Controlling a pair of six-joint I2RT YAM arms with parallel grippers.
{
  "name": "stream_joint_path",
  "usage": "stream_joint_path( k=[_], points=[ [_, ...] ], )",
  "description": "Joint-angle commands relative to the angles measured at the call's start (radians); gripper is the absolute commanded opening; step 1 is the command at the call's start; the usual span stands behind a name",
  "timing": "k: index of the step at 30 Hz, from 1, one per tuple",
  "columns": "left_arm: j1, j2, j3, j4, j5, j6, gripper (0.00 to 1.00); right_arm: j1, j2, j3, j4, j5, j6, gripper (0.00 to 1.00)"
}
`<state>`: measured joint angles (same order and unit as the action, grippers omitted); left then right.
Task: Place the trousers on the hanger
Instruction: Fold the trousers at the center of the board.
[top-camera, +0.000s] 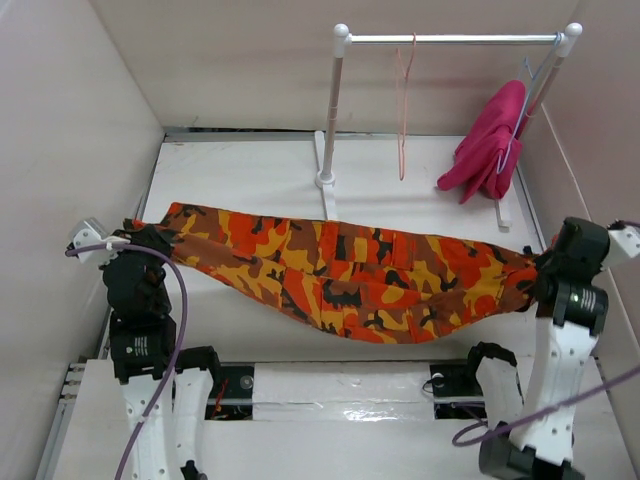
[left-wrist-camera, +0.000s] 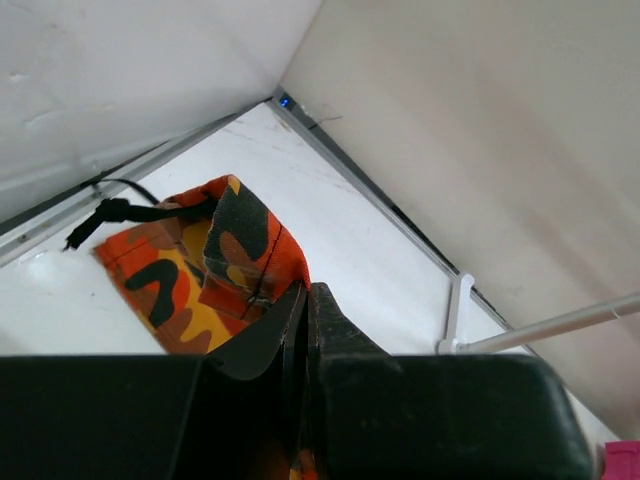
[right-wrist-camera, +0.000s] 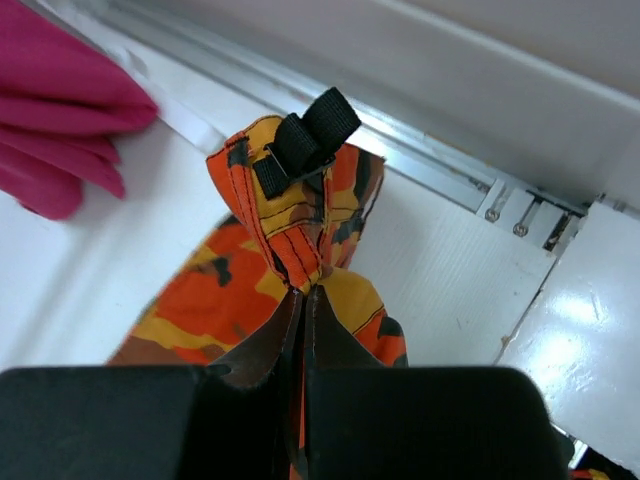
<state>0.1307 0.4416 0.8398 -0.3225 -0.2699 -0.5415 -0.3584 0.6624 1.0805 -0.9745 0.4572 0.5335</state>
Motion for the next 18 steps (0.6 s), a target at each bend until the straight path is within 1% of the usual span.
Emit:
stream_joint_path(
  k=[1, 4, 5, 6, 7, 8, 9, 10, 11, 12, 13, 14, 16, 18],
  points=[
    [-0.002, 0.019, -0.008, 0.003, -0.054, -0.028, 0.0, 0.003, 0.12, -0.042, 0.166, -0.038, -0.043, 0.0],
    [-0.002, 0.061, -0.031, -0.012, -0.074, -0.049, 0.0, 0.003, 0.221, -0.025, 0.224, -0.083, -0.046, 0.0],
    [-0.002, 0.106, -0.028, -0.024, -0.087, -0.057, 0.0, 0.003, 0.244, -0.024, 0.24, -0.09, -0.044, 0.0],
    [-0.002, 0.13, -0.037, -0.017, -0.104, -0.069, 0.0, 0.034, 0.297, -0.043, 0.278, -0.085, -0.023, 0.0],
    [-0.002, 0.161, -0.038, -0.015, -0.121, -0.078, 0.0, 0.035, 0.334, -0.048, 0.277, -0.075, -0.009, 0.0],
    [-0.002, 0.236, -0.039, -0.015, -0.135, -0.087, 0.0, 0.047, 0.376, -0.045, 0.266, -0.051, 0.005, 0.0],
    [-0.002, 0.279, -0.031, -0.024, -0.176, -0.092, 0.0, 0.056, 0.417, -0.037, 0.246, -0.039, 0.011, 0.0],
    [-0.002, 0.325, -0.018, -0.047, -0.207, -0.098, 0.0, 0.056, 0.489, -0.002, 0.193, -0.04, 0.038, 0.0],
    [0.012, 0.41, 0.02, -0.065, -0.239, -0.103, 0.0, 0.065, 0.512, 0.015, 0.185, -0.066, 0.04, 0.0],
    [0.038, 0.445, 0.036, -0.093, -0.279, -0.104, 0.0, 0.065, 0.525, 0.03, 0.191, -0.077, 0.027, 0.0],
    [0.053, 0.474, 0.05, -0.107, -0.287, -0.11, 0.0, 0.065, 0.526, 0.042, 0.201, -0.078, 0.023, 0.0],
    [0.053, 0.52, 0.061, -0.113, -0.313, -0.123, 0.0, 0.065, 0.514, 0.047, 0.245, -0.075, -0.002, 0.0],
    [0.053, 0.558, 0.064, -0.116, -0.342, -0.135, 0.0, 0.065, 0.503, 0.041, 0.275, -0.083, -0.022, 0.0],
    [0.053, 0.629, 0.105, -0.137, -0.38, -0.124, 0.0, 0.053, 0.526, 0.055, 0.286, -0.094, -0.038, 0.0]
  ],
)
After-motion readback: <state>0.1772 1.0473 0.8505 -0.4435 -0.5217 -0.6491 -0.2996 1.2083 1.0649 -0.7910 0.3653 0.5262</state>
